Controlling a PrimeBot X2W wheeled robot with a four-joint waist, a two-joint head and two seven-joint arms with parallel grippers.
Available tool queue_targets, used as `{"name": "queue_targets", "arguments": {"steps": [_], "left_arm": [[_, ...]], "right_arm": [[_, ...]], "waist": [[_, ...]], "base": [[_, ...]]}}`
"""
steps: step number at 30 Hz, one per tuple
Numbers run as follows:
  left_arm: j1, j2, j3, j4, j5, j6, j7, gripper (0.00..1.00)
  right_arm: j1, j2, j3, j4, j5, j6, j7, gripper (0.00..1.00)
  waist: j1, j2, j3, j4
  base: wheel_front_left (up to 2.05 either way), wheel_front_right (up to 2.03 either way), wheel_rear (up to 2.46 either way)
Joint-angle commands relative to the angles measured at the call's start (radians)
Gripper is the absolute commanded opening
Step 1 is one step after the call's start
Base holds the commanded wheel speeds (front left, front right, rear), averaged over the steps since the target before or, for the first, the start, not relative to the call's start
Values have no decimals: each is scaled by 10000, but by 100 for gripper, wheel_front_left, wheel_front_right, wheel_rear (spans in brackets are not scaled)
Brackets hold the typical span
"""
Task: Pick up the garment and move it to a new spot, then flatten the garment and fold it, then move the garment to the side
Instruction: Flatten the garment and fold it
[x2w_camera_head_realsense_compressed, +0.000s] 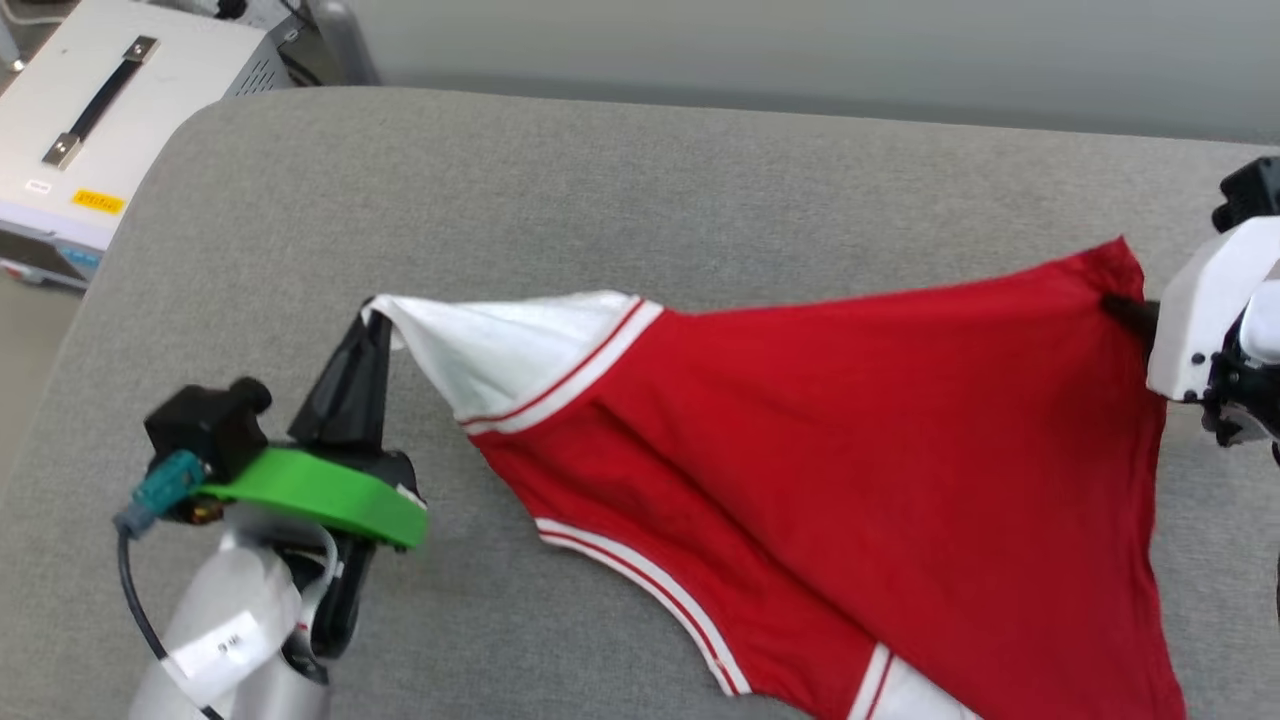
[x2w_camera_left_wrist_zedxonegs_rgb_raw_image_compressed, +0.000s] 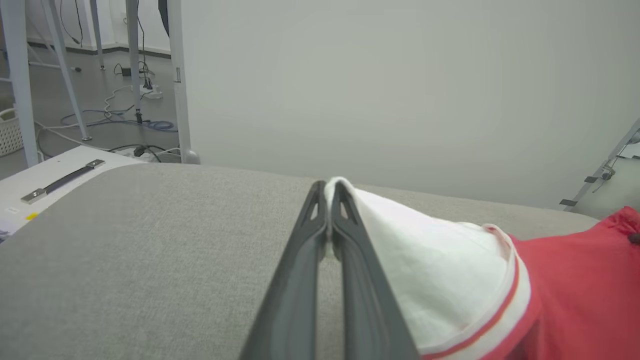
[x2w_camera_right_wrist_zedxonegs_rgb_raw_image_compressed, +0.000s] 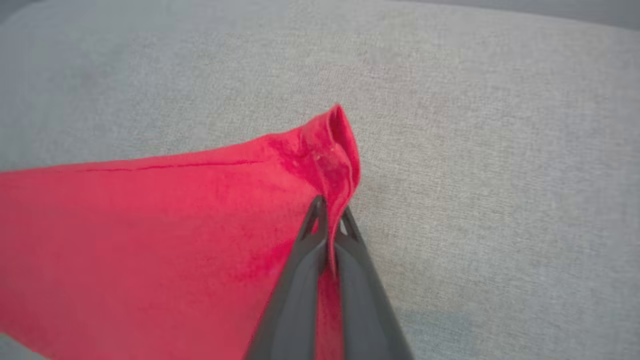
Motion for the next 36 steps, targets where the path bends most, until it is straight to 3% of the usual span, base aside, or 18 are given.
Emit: {"name": "queue_targets", "arguments": {"steps": [1, 6, 13, 22, 28, 36], "left_arm": [[-573, 229, 140, 15, -133, -33, 167, 0], [-2287, 645, 261, 477, -375, -91, 789, 0], [-5710, 1128, -92, 2245, -483, -191, 1367, 0], [-10383, 1367, -493, 4824, -13, -215, 1363, 0], [-13385, 1540, -679, 6572, 500, -209, 694, 0], [-13905, 1361, -812, 7998, 217, -226, -36, 0]], "right_arm": [[-319, 103, -117, 114, -175, 0, -339, 0], [-1138, 460, -475, 523, -854, 0, -1358, 0], [-2977, 905, -1081, 992, -2206, 0, -2778, 0], [-5941, 1287, -2095, 1746, -3937, 0, -4765, 0], [-8546, 1575, -2505, 2634, -4796, 0, -5745, 0], [-9440, 2132, -2350, 3995, -5105, 0, -6526, 0]], "waist": [[0, 0, -541, -708], [0, 0, -400, -1179], [0, 0, 429, -1642], [0, 0, 1939, -1751], [0, 0, 3157, -1677], [0, 0, 3998, -1438]], "base": [[0, 0, 0], [0, 0, 0], [0, 0, 0], [0, 0, 0], [0, 0, 0], [0, 0, 0]]}}
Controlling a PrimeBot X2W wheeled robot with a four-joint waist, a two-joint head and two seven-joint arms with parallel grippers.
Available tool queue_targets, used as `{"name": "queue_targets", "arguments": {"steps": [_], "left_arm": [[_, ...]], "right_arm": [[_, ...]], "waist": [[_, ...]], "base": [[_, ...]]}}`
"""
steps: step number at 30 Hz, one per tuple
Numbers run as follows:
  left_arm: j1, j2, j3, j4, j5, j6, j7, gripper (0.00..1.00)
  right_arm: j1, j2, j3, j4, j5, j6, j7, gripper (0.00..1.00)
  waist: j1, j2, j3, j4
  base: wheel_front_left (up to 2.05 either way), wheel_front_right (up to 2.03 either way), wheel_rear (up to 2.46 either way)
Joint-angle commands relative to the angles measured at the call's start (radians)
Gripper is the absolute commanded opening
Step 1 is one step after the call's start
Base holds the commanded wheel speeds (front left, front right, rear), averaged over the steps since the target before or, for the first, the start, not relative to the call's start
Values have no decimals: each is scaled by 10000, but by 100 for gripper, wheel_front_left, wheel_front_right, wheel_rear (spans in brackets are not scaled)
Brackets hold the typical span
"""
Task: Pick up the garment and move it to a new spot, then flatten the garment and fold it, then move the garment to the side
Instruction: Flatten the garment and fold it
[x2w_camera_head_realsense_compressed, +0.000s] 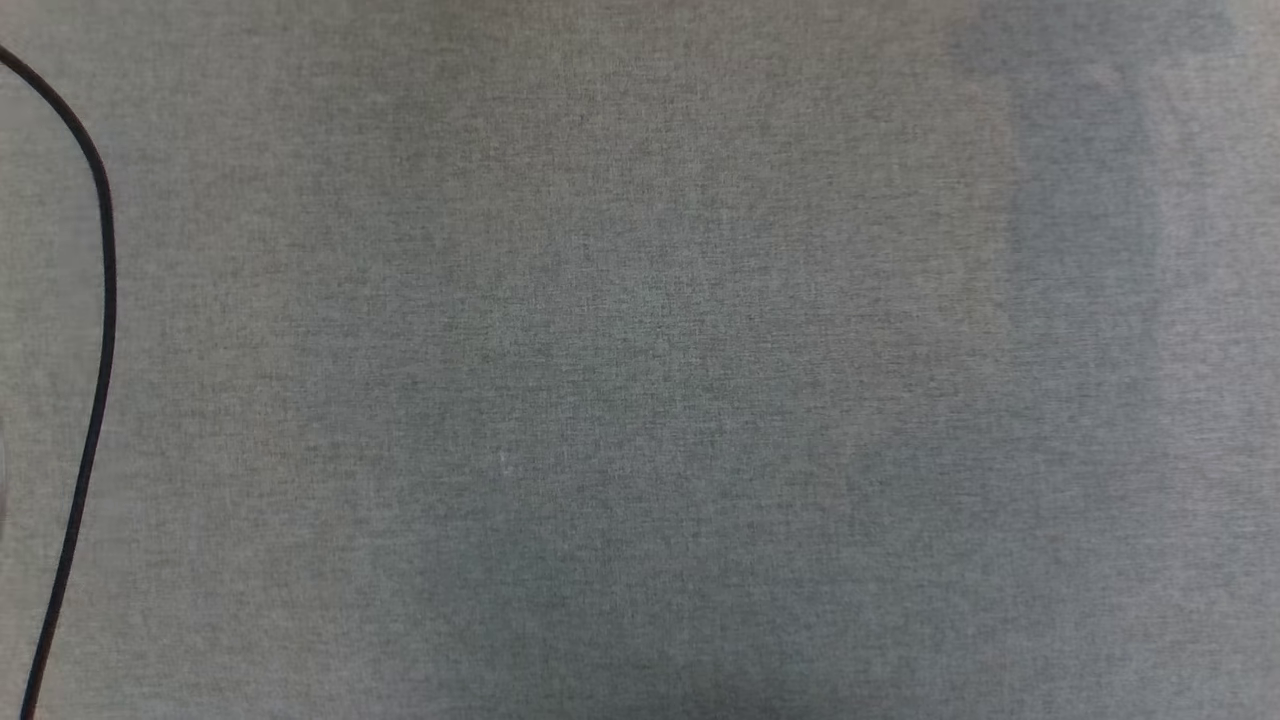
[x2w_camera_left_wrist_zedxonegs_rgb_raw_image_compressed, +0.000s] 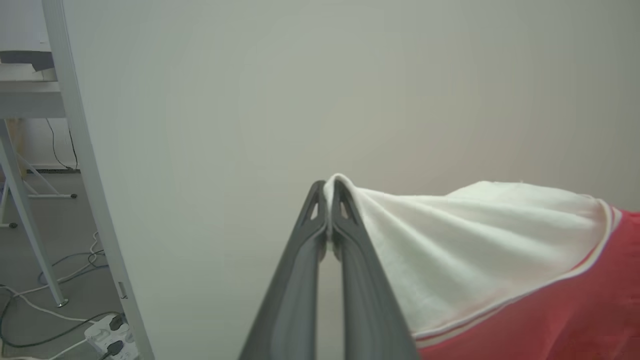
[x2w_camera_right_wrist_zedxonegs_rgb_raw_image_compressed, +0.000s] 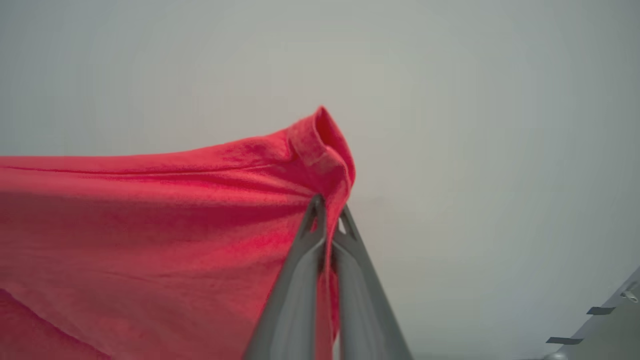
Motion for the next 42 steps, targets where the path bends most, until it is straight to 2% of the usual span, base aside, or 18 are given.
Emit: {"name": "queue_targets", "arguments": {"steps": [1, 9, 17, 27, 32, 38, 42], "left_arm": [[-44, 7, 13, 189, -175, -16, -163, 0], [1426, -276, -437, 417, -1451, -21, -674, 0], [4806, 15, -944, -942, -2810, -22, -830, 0], [9796, 191, -91, -3168, -2977, -20, -835, 0], [12009, 163, 401, -4083, -2882, 243, -836, 0], [14368, 15, 744, -5242, -3281, 788, -757, 0], [15773, 18, 865, -6063, -3518, 1227, -494, 0]], "right_arm": [[-62, 42, 62, 262, -38, -19, -126, 0], [778, 395, 712, 1551, 496, -19, -733, 0], [3336, 320, 1954, 1640, 1718, -19, -1334, 0], [7359, -515, 3575, -157, 3700, -19, -963, 0], [9350, -1273, 4013, -1473, 4407, -19, -267, 0], [11518, -1782, 3674, -2931, 4722, -19, 320, 0], [13023, -1847, 3135, -3842, 4648, -19, 854, 0]], "waist": [[-3, 0, 531, 184], [-3, 0, 557, 353], [-3, 0, -508, 467], [-3, 0, -2246, 691], [-3, 0, -3195, 749], [-3, 0, -4117, 809], [-3, 0, -4662, 834]], "base": [[0, 0, 0], [0, 0, 0], [0, 0, 0], [0, 0, 0], [0, 0, 0], [0, 0, 0], [0, 0, 0]]}}
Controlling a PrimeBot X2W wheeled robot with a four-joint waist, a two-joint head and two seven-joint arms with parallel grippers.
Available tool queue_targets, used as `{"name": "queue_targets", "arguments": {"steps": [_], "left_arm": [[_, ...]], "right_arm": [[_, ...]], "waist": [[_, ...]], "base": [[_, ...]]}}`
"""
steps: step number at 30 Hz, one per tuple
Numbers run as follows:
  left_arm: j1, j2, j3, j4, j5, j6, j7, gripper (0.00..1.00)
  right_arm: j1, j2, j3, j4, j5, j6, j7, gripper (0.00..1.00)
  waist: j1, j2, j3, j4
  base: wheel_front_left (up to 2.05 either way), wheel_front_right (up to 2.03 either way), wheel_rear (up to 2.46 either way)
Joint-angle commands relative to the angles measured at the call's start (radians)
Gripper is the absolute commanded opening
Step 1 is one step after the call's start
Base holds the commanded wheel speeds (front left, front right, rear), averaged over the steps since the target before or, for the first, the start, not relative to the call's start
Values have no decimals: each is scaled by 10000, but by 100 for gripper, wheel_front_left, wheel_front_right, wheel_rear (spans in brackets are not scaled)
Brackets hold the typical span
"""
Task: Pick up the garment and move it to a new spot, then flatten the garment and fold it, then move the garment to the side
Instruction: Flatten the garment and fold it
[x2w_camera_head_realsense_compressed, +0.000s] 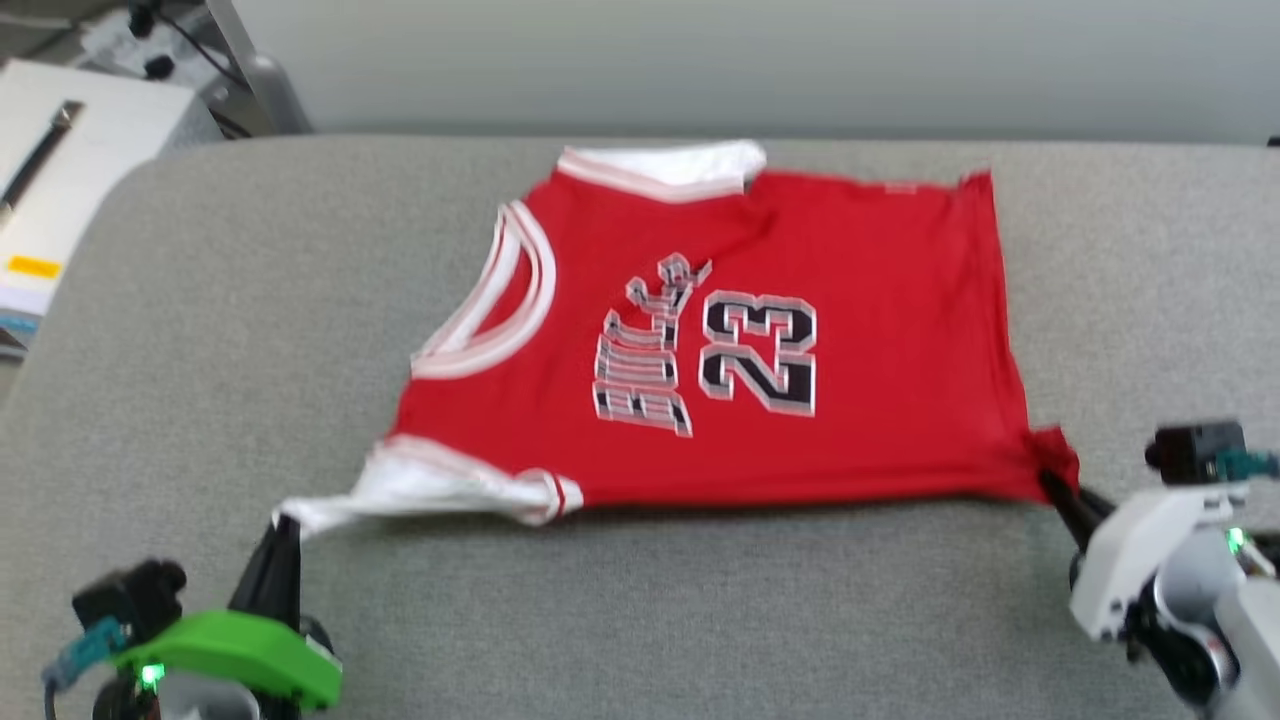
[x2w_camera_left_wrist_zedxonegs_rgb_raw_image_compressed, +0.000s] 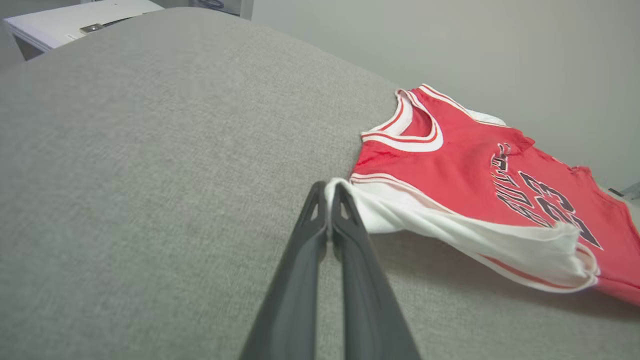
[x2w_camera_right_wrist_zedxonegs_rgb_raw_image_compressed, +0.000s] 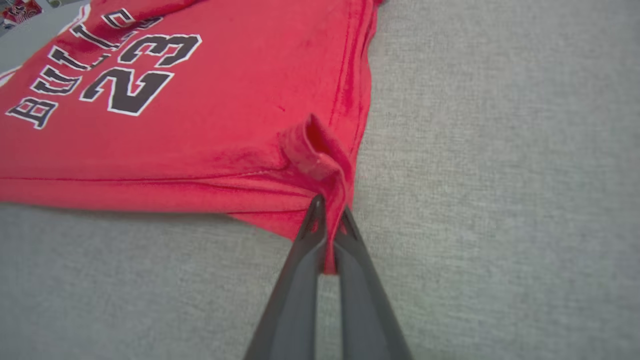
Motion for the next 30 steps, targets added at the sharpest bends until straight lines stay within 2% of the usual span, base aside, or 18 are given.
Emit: {"name": "queue_targets", "arguments": {"steps": [1, 6, 9, 14, 20, 26, 30], "left_arm": [[516, 121, 164, -240, -155, 271, 108, 0], [1879, 165, 169, -1283, -412, 765, 699, 0], [2600, 194, 116, -1908, -503, 1113, 1091, 0], [2876, 239, -49, -2577, -488, 1339, 1453, 0], [1886, 195, -435, -2766, -238, 1154, 1606, 0], [44, -5, -908, -2193, 112, 690, 1601, 0], [-1201, -185, -1161, -1330, 300, 401, 1588, 0]], "right_arm": [[619, -188, -331, -220, -115, -21, 213, 0], [2554, 107, -1505, -1399, -664, -21, 861, 0], [3722, 561, -2358, -2198, -1064, -21, 1357, 0], [4908, 1429, -3490, -3295, -1681, -21, 2021, 0], [4918, 2168, -4052, -4288, -2431, -21, 2629, 0], [3834, 2231, -4042, -4471, -2812, -21, 3114, 0], [3067, 2154, -3965, -4372, -3003, -21, 3454, 0]], "waist": [[1, 0, -802, 119], [1, 0, -1125, 254], [1, 0, -1270, 358], [1, 0, -1229, 535], [1, 0, -834, 425], [1, 0, -205, 220], [1, 0, 340, 103]], "base": [[0, 0, 0], [0, 0, 0], [0, 0, 0], [0, 0, 0], [0, 0, 0], [0, 0, 0], [0, 0, 0]]}}
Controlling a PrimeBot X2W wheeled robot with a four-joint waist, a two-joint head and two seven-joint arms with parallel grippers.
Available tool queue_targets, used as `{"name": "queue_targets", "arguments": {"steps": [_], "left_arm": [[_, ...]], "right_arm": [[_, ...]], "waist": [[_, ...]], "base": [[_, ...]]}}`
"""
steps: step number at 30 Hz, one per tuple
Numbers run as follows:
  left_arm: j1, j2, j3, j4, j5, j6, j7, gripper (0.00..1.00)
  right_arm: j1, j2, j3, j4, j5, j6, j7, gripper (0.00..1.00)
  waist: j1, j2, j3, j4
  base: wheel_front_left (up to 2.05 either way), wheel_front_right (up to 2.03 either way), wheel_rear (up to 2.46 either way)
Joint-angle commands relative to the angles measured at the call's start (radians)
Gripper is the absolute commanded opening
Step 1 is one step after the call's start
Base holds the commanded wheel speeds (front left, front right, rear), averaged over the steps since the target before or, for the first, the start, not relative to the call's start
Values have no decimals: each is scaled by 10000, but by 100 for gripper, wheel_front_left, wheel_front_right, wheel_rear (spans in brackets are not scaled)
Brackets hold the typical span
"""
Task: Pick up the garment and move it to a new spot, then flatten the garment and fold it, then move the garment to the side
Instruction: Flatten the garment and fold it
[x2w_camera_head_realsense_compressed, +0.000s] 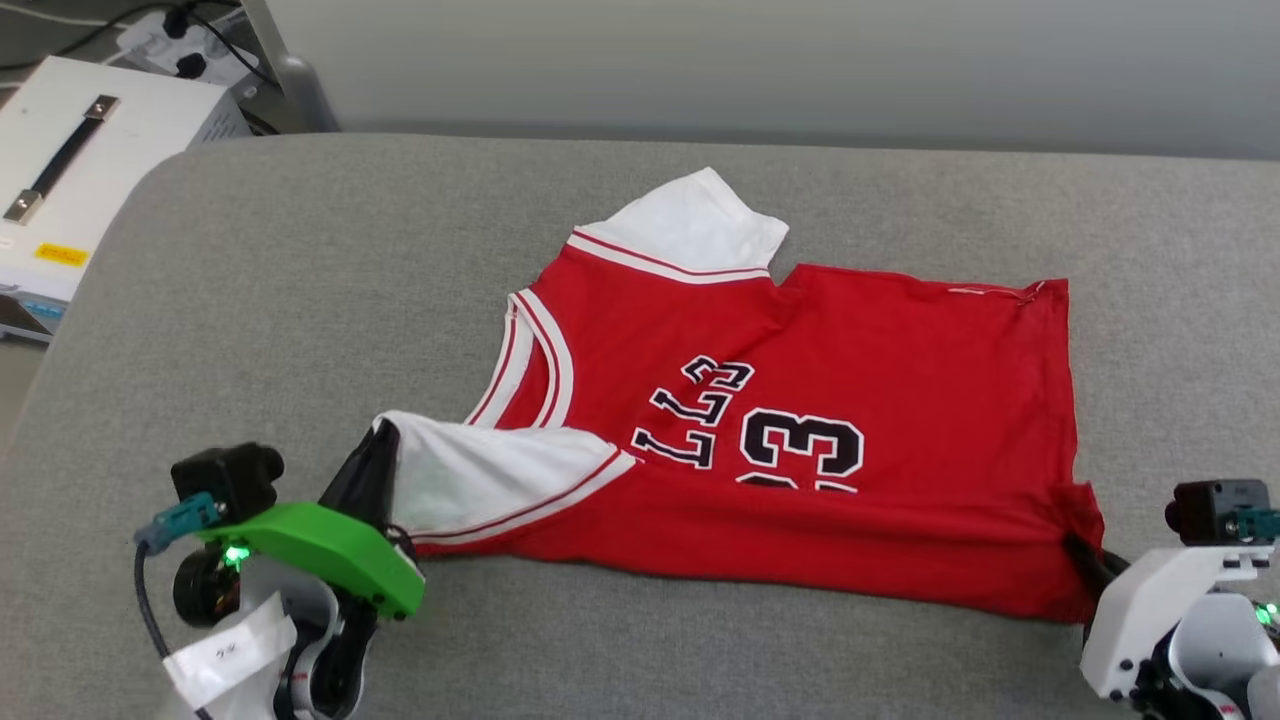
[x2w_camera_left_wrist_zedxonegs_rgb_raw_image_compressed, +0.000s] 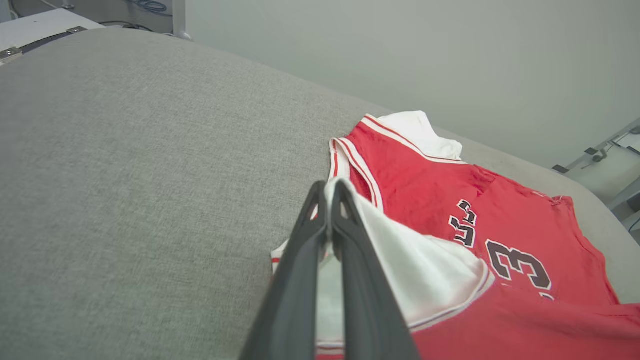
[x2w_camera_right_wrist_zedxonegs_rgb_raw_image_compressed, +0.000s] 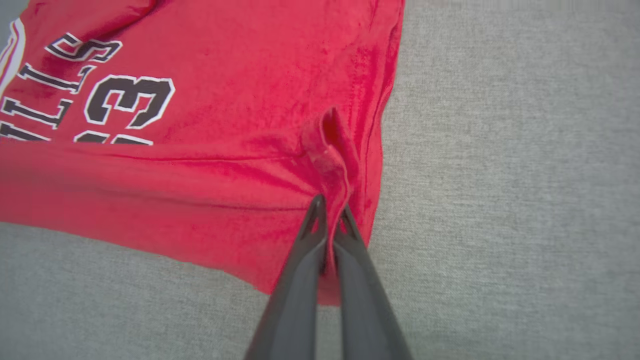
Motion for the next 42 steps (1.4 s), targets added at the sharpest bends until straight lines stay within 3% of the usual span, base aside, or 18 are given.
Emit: {"name": "queue_targets", "arguments": {"steps": [1, 12, 13, 15, 16, 17, 18, 19, 26, 31, 34, 42], "left_arm": [[-459, -76, -79, 323, 105, -153, -64, 0], [-2290, -600, -591, 3488, 79, -1158, -462, 0], [-2377, -641, -646, 3704, 29, -1222, -434, 0], [-2536, -714, -773, 4109, -80, -1341, -387, 0], [-2615, -738, -821, 4271, -130, -1387, -419, 17], [-2663, -739, -859, 4380, -150, -1415, -466, 39], [-2700, -716, -907, 4509, -153, -1440, -526, 82], [-2719, -694, -920, 4604, -164, -1453, -588, 100], [-2691, -250, -902, 4865, 19, -1423, -1121, 100], [-2567, 233, -929, 4553, 150, -1201, -768, 100], [-2422, 616, -1071, 4125, -29, -1207, 350, 100], [-1558, 1724, -1228, 2020, -1244, -717, 4297, 100]], "right_arm": [[-352, -96, 58, 106, -130, -13, 79, 0], [-1935, -165, 534, 1737, -459, -13, -444, 0], [-1996, -148, 552, 1905, -431, -13, -515, 9], [-2086, -106, 607, 2223, -374, -13, -680, 49], [-2126, -94, 659, 2303, -329, -13, -858, 100], [-2146, -80, 672, 2348, -287, -13, -1059, 100], [-2155, -32, 641, 2385, -216, -13, -1372, 100], [-2153, 3, 622, 2388, -191, -13, -1661, 100], [-2009, 58, 763, 2226, -244, -13, -4203, 100], [-1727, 150, 583, 1946, -681, -13, -5176, 100], [-1514, 364, 401, 1515, -909, -13, -5219, 100], [-768, 911, 27, 58, -1274, -13, -4498, 100]], "waist": [[1, 0, 582, -206], [1, 0, 1396, -364], [1, 0, 1412, -363], [1, 0, 1402, -354], [1, 0, 1386, -343], [1, 0, 1351, -336], [1, 0, 1297, -325], [1, 0, 1243, -319], [1, 0, 584, -315], [1, 0, 161, -303], [1, 0, 21, -338], [1, 0, 152, -549]], "base": [[0, 0, 0], [0, 0, 0], [0, 0, 0], [0, 0, 0], [0, 0, 0], [0, 0, 0], [0, 0, 0], [0, 0, 0], [0, 0, 0], [0, 0, 0], [0, 0, 0], [0, 0, 0]]}}
